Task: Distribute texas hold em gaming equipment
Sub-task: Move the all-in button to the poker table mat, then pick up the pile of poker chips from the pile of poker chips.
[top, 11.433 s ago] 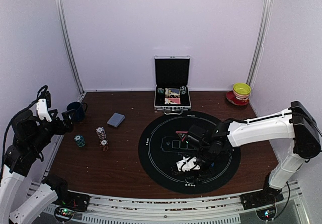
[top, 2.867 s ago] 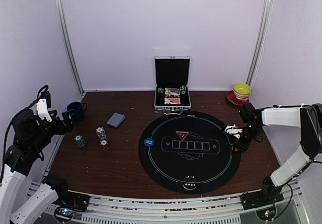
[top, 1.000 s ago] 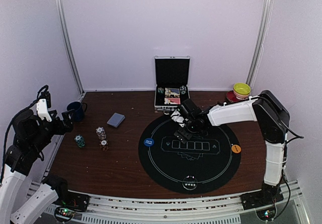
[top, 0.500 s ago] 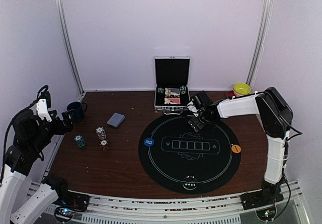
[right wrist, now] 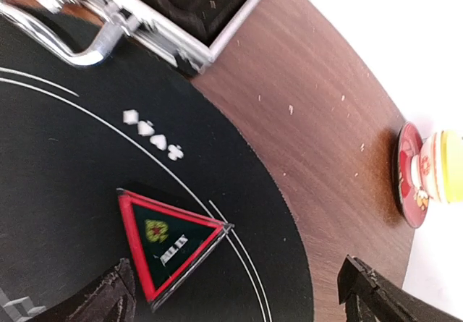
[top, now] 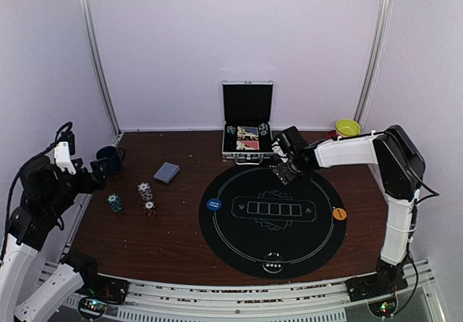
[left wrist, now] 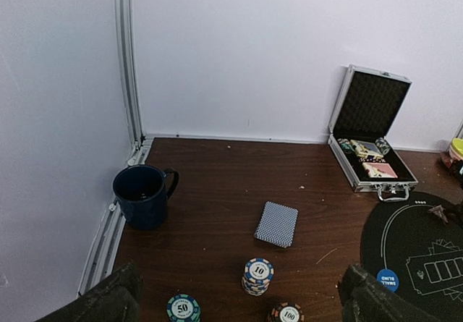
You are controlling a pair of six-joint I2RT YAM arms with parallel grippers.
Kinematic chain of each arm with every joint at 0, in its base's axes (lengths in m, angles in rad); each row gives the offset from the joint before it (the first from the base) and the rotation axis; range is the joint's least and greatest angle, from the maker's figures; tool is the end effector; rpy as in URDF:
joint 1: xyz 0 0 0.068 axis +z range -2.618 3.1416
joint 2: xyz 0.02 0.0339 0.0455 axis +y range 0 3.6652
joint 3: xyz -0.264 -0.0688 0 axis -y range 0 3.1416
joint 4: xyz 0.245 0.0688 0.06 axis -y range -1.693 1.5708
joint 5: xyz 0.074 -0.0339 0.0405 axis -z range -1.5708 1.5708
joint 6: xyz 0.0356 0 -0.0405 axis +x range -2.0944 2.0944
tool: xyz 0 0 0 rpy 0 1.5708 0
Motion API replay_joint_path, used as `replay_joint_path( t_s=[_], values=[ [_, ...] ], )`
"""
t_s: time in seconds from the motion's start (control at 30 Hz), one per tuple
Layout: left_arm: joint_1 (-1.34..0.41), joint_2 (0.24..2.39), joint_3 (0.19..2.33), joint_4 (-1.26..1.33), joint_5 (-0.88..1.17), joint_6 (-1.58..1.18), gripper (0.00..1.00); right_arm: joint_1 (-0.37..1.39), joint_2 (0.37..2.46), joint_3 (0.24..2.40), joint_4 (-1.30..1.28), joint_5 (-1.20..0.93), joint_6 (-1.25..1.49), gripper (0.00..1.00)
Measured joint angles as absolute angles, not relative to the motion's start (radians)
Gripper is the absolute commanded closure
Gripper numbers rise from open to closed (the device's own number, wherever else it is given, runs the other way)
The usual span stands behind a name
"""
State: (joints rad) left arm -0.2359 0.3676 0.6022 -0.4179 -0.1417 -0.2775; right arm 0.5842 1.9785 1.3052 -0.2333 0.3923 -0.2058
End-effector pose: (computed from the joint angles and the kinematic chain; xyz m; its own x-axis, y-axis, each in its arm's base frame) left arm 0.1036 -0.0197 0.3038 -0.1968 -0.2316 -0.9527 0.0441 0.9686 -0.2446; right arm 0.3574 0.2200 0.1658 -0.5790 -0.6092 -0.5419 -0.4407 0.7930 -0.4207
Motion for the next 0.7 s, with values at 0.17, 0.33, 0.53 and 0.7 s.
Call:
replay_joint_path(
  t_s=[0.17, 0.33, 0.53, 0.7],
  values=[
    [-0.234, 0.48, 0.627, -0.424, -0.141, -0.26, 0.02, 0.631, 1.894, 1.393, -0.327, 0.313, -0.219, 0.0],
    [-0.234, 0.59, 0.665, -0.432, -0.139, -0.244, 0.02, 0.659, 1.859, 1.559, -0.404, 0.2, -0.212, 0.0],
    [-0.234, 0.752, 0.783, -0.478, -0.138, -0.234, 0.02, 0.669, 1.831, 1.555, -0.426, 0.119, -0.194, 0.0],
    [-0.234, 0.876, 0.865, -0.536, -0.136, -0.25, 0.02, 0.684, 1.797, 1.454, -0.435, 0.074, -0.178, 0.0]
  ],
)
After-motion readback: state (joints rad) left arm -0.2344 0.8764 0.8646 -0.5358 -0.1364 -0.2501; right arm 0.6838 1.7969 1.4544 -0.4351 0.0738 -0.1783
